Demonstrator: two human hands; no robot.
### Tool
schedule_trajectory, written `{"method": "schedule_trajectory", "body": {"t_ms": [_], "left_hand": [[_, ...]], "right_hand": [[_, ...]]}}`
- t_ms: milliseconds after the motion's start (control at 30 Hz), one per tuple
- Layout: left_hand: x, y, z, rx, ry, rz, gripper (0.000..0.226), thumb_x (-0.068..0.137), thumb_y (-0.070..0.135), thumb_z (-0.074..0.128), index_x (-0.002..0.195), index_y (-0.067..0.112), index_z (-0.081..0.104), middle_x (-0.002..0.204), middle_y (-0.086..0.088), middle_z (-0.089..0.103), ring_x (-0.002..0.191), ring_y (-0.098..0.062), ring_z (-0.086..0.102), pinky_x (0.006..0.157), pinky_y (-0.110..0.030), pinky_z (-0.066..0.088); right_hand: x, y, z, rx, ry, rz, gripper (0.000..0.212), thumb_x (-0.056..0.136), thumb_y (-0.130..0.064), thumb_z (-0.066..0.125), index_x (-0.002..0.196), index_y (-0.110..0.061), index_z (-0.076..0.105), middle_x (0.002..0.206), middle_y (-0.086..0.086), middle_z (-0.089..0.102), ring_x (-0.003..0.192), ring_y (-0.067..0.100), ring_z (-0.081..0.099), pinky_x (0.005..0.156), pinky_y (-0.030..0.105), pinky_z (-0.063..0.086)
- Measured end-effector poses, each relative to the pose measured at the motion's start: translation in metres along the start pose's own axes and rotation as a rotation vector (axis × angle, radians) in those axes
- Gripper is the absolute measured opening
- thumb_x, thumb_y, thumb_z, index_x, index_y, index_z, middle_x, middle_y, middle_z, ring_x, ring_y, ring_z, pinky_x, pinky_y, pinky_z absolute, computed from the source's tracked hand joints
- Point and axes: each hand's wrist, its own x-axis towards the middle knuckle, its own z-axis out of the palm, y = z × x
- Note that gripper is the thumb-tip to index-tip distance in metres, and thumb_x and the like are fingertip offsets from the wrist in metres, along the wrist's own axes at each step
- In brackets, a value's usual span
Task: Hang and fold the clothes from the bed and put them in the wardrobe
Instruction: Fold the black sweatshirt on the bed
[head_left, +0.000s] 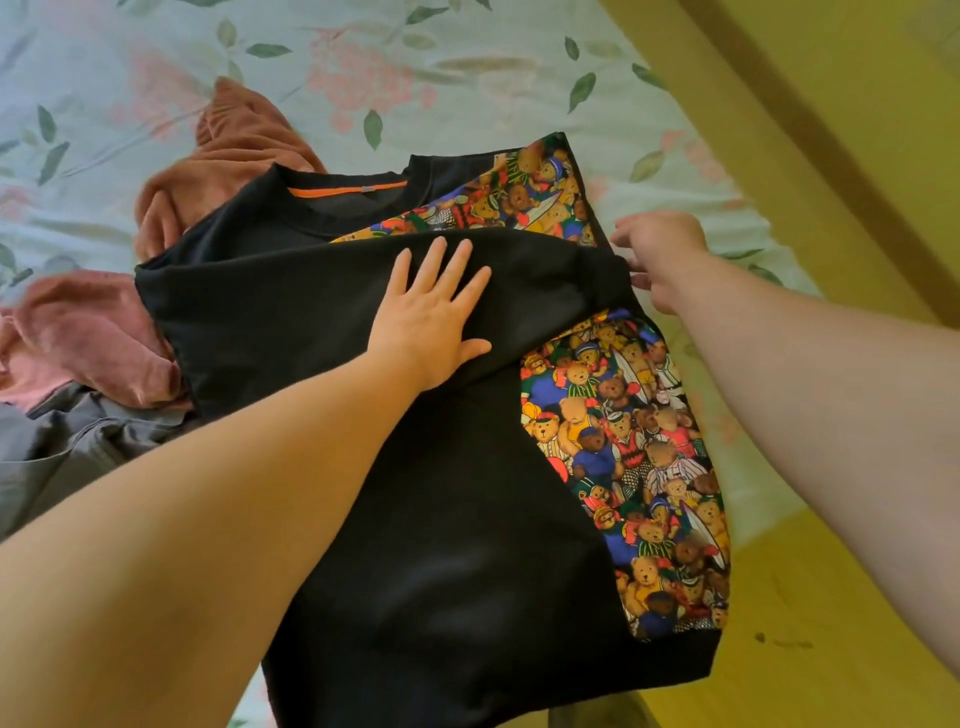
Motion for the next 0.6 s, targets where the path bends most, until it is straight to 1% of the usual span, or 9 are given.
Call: {"method": "schedule_trajectory", "body": {"t_ms": [100,167,233,267,367,400,467,533,600], "left_hand": [[0.005,0.006,0.001,0.005,0.002,0.011,0.087,0.094,0.075,0.029,0.162,0.028,0.001,0.170,-0.007,-0.006,0.155,-0.032,-0.011,0.121,-0.057,-0.008],[0.008,0.010,0.000,-0.003,0.018,0.040,0.082,0.097,0.072,0.022,0.162,0.027,0.001,0.170,-0.006,-0.007,0.155,-0.030,-0.011,0.122,-0.056,-0.008],[0.011,0.014,-0.003,-0.017,0.037,0.086,0.078,0.099,0.069,0.019,0.162,0.026,0.003,0.170,-0.004,-0.006,0.156,-0.029,-0.010,0.123,-0.055,-0.007],[0.013,0.018,-0.004,-0.026,0.047,0.110,0.077,0.100,0.068,0.019,0.163,0.026,0.004,0.170,-0.004,-0.005,0.156,-0.028,-0.010,0.124,-0.055,-0.005],[0.020,0.030,-0.007,-0.044,0.090,0.150,0.075,0.102,0.064,0.022,0.162,0.023,0.005,0.170,-0.004,-0.002,0.156,-0.027,-0.007,0.126,-0.055,0.001],[0.022,0.034,-0.008,-0.054,0.109,0.142,0.075,0.102,0.063,0.024,0.162,0.021,0.006,0.170,-0.005,-0.002,0.157,-0.027,-0.006,0.126,-0.054,0.003],[0.029,0.041,-0.012,-0.095,0.148,0.092,0.076,0.103,0.062,0.027,0.162,0.018,0.009,0.170,-0.006,0.000,0.157,-0.027,-0.003,0.126,-0.053,0.005],[0.038,0.045,-0.017,-0.139,0.173,0.026,0.076,0.102,0.061,0.029,0.162,0.016,0.013,0.170,-0.007,0.004,0.157,-0.027,0.001,0.126,-0.053,0.006],[0.050,0.048,-0.023,-0.187,0.191,-0.051,0.074,0.102,0.059,0.029,0.161,0.016,0.019,0.169,-0.008,0.013,0.157,-0.028,0.007,0.126,-0.052,0.008]], "right_hand": [[0.006,0.001,0.003,-0.037,-0.033,0.007,0.007,0.093,-0.016,0.061,0.098,-0.013,0.065,0.102,0.006,0.072,0.087,0.025,0.062,0.069,0.034,0.047],[0.009,0.001,0.006,-0.053,-0.061,0.009,0.005,0.093,-0.017,0.061,0.093,-0.015,0.065,0.094,0.002,0.073,0.086,0.023,0.060,0.069,0.034,0.044],[0.012,-0.001,0.007,-0.052,-0.092,-0.003,0.009,0.092,-0.013,0.060,0.094,-0.016,0.068,0.099,0.005,0.076,0.081,0.021,0.061,0.066,0.032,0.042],[0.013,-0.002,0.007,-0.042,-0.108,-0.013,0.013,0.090,-0.009,0.062,0.096,-0.017,0.070,0.102,0.008,0.076,0.083,0.021,0.065,0.067,0.033,0.045],[0.018,-0.005,0.003,0.080,-0.141,-0.010,0.025,0.084,0.002,0.064,0.097,-0.018,0.071,0.103,0.010,0.076,0.102,0.029,0.071,0.084,0.044,0.056],[0.020,-0.006,0.001,0.150,-0.164,0.007,0.029,0.085,0.006,0.060,0.102,-0.016,0.069,0.103,0.011,0.076,0.104,0.030,0.071,0.090,0.045,0.057],[0.022,-0.007,-0.001,0.279,-0.205,0.045,0.038,0.086,0.014,0.049,0.109,-0.012,0.067,0.107,0.013,0.074,0.107,0.032,0.069,0.095,0.043,0.058],[0.024,-0.006,-0.002,0.363,-0.215,0.072,0.044,0.085,0.019,0.045,0.108,-0.012,0.066,0.113,0.013,0.071,0.110,0.033,0.067,0.096,0.043,0.057],[0.026,-0.004,-0.002,0.420,-0.206,0.099,0.045,0.085,0.021,0.044,0.108,-0.013,0.065,0.118,0.013,0.068,0.112,0.032,0.066,0.098,0.044,0.056]]}}
